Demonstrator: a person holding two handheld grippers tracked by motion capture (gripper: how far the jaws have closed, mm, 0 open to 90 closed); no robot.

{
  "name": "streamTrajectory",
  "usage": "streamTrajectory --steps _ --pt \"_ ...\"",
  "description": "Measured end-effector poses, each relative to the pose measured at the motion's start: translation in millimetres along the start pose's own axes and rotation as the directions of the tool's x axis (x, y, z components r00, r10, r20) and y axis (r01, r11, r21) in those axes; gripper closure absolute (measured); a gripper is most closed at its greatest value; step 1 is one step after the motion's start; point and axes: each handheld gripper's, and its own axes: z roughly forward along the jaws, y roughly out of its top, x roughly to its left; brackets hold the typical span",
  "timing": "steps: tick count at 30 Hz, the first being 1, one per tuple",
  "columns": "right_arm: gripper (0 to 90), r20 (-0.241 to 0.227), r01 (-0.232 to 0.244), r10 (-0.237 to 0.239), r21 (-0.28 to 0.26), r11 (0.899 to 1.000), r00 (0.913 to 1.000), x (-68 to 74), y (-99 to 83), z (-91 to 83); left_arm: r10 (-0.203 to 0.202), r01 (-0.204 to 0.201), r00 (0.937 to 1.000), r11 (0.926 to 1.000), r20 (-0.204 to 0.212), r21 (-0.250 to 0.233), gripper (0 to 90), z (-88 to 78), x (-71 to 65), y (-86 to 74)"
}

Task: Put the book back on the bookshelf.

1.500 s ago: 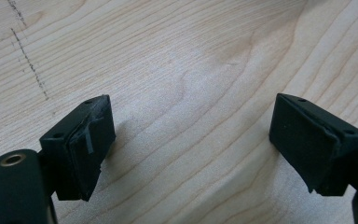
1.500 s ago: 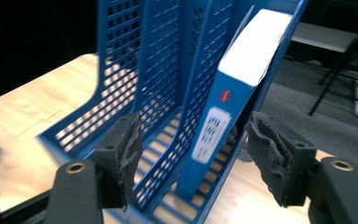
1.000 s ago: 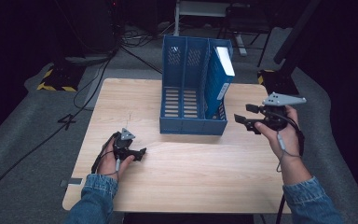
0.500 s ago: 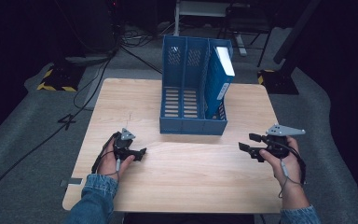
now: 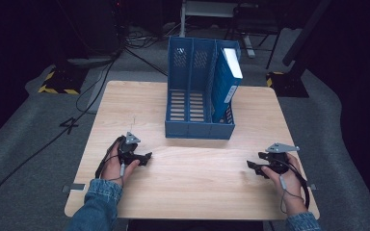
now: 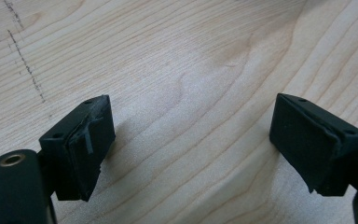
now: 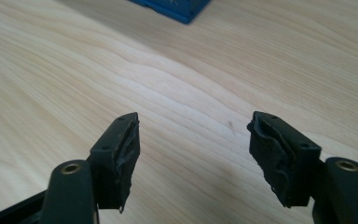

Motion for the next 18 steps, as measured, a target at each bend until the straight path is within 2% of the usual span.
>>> streamTrajectory --steps 3,5,8,11,13,15,18 --pt "34.3 0.038 0.023 -0.024 0.019 1.000 0.9990 -3.8 -7.4 8.1 -0.001 0.001 1.0000 1.0000 -0.005 0.000 14.3 0.2 -0.3 0.3" --pt "33.8 0.024 0.021 -0.021 0.012 1.000 0.9995 -5.8 -10.5 11.3 -0.007 0.007 1.0000 1.0000 -0.004 -0.003 14.2 0.6 -0.6 0.2" --pt "31.4 0.027 0.034 -0.033 -0.013 0.999 0.9991 -5.7 -12.9 13.6 -0.007 0.007 1.0000 1.0000 -0.001 0.000 14.0 0.8 -0.7 0.6" --pt "27.2 0.014 0.008 -0.007 -0.052 0.999 0.9999 -5.3 -16.0 17.6 -0.002 0.002 1.0000 1.0000 0.001 0.000 13.9 1.1 -0.4 0.9" --pt "26.4 0.010 0.011 -0.010 -0.050 0.999 0.9999 -5.6 -15.8 17.9 -0.002 0.002 1.0000 1.0000 0.001 0.000 13.8 1.2 -0.4 1.0" --pt "17.0 0.028 -0.004 0.005 -0.037 0.999 0.9996 -5.4 -15.1 19.3 -0.002 0.002 1.0000 1.0000 0.002 0.002 13.8 1.1 -0.4 1.1" --pt "14.5 0.033 -0.009 0.010 -0.030 0.999 0.9994 -5.7 -14.3 20.6 -0.001 0.001 1.0000 1.0000 0.003 0.000 13.8 1.3 -0.3 1.1"
